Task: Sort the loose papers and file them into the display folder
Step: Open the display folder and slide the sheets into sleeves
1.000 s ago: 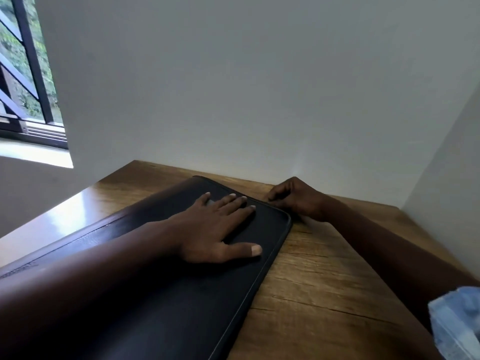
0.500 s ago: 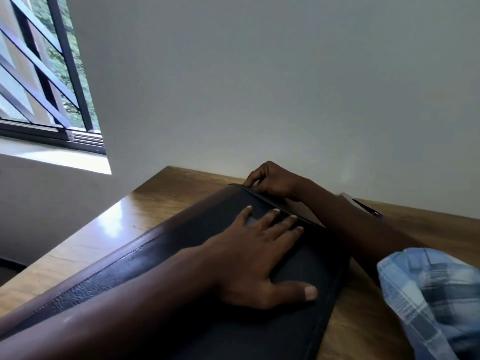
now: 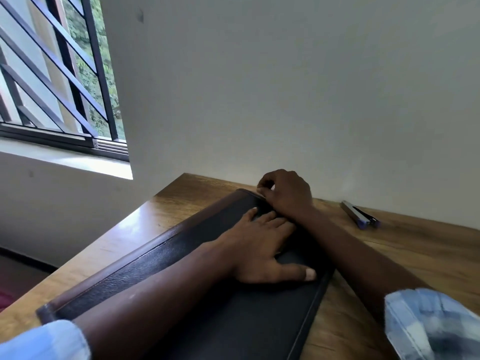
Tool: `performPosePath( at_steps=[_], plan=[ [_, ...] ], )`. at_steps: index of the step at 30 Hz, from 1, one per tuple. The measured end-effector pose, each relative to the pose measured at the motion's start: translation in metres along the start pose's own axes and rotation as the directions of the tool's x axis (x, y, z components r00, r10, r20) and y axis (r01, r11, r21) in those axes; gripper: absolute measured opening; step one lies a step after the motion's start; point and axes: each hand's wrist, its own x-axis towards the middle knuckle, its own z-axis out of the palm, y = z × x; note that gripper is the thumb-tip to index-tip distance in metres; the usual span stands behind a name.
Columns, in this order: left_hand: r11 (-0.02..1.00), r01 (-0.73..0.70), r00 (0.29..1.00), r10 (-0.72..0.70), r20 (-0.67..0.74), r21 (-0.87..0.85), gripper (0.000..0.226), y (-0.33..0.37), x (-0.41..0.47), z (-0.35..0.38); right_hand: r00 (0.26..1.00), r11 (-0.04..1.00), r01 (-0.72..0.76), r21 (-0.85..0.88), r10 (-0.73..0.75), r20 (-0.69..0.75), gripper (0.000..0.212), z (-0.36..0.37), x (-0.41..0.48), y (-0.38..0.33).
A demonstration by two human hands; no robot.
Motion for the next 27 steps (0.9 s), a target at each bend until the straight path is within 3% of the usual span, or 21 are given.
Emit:
performPosePath(
  at_steps=[4,7,10,13,19,24,27],
  plan=[
    [0.996,0.004,0.994,0.005,-0.105,0.087,0.078,0.009,-0.008,-0.009,0.983,0.998,-0.039,0.047,0.047,-0.176,0.008,-0.036,-0.055,-0.002],
    [0.99,0.003,0.996,0.01,-0.089,0.143,0.081,0.015,-0.021,-0.017,0.977,0.995,-0.055,0.083,0.071,-0.201,0.008,-0.054,-0.105,0.004],
    [0.999,0.017,1.0,-0.018,0.024,0.032,0.09,0.019,-0.048,-0.023,0.983,0.998,-0.041,0.052,0.05,-0.178,0.01,-0.063,-0.153,0.011],
    [0.996,0.065,0.992,-0.058,0.112,-0.059,0.091,0.023,-0.082,-0.027,0.991,0.999,-0.046,0.019,0.048,-0.128,0.026,-0.066,-0.178,0.017],
    [0.985,0.15,0.987,-0.145,0.066,-0.08,0.088,0.024,-0.095,-0.019,0.998,0.97,-0.027,0.242,0.039,-0.044,0.035,-0.067,-0.184,0.014],
    [0.945,0.317,0.949,-0.315,0.028,-0.081,0.098,0.011,-0.068,-0.018,1.0,0.985,-0.011,0.172,0.011,-0.002,0.042,-0.061,-0.183,0.019],
    [0.903,0.421,0.906,-0.423,-0.008,-0.085,0.109,-0.004,-0.051,-0.02,0.993,0.998,-0.029,0.055,0.035,-0.109,0.039,-0.063,-0.176,0.028]
  ],
)
